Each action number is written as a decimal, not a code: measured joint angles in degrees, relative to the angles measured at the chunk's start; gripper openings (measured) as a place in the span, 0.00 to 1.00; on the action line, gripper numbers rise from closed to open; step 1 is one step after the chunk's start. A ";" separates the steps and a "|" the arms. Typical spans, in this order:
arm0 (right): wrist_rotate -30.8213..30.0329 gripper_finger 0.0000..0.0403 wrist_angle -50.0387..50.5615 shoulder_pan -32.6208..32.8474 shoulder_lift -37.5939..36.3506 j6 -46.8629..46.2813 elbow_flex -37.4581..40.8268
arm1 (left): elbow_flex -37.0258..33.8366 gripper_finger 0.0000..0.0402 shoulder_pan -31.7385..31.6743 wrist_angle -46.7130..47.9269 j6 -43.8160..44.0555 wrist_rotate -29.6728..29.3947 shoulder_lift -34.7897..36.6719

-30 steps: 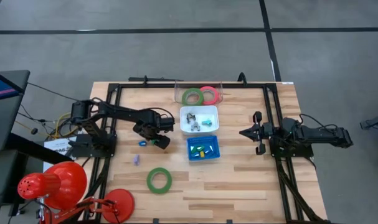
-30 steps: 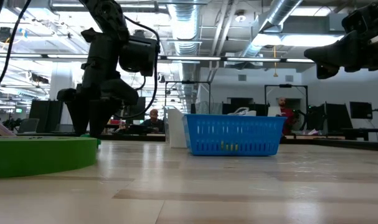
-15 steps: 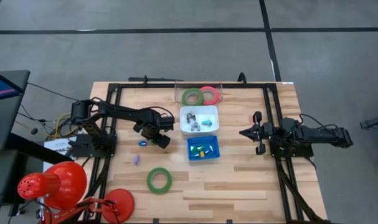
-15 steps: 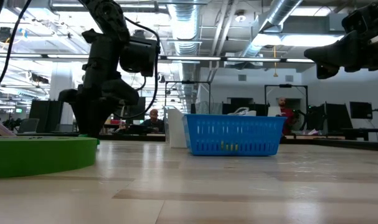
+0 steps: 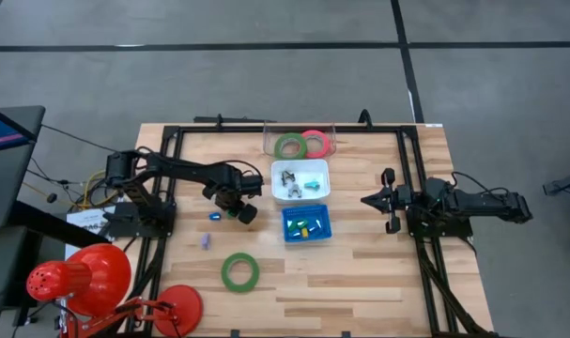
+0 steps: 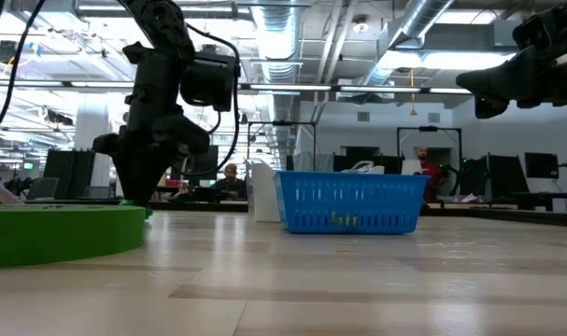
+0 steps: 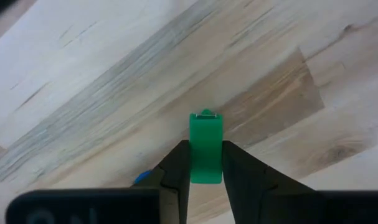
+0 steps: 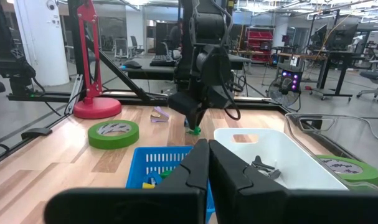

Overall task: Pick and place Stapler, Stapler remover, tape
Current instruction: Put the green stapler into the blue bin

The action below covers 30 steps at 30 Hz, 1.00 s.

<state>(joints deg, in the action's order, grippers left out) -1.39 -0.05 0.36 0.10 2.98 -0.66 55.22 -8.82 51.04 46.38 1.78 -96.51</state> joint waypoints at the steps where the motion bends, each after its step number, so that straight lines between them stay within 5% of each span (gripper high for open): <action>1: 0.00 0.00 0.00 -0.01 0.00 0.01 0.01 | -0.03 0.17 0.00 0.05 -0.03 0.00 0.31; 13: 0.00 0.00 0.01 0.00 0.00 0.00 0.01 | 0.09 0.17 0.00 -3.17 -2.92 -0.14 9.32; 30: 0.00 0.00 0.02 -0.01 0.00 0.01 0.02 | 0.07 0.17 0.29 -28.42 -9.74 0.11 14.49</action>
<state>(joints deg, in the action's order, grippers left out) -1.39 -0.03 0.35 0.10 3.00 -0.64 55.29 -8.53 22.62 36.63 1.89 -82.02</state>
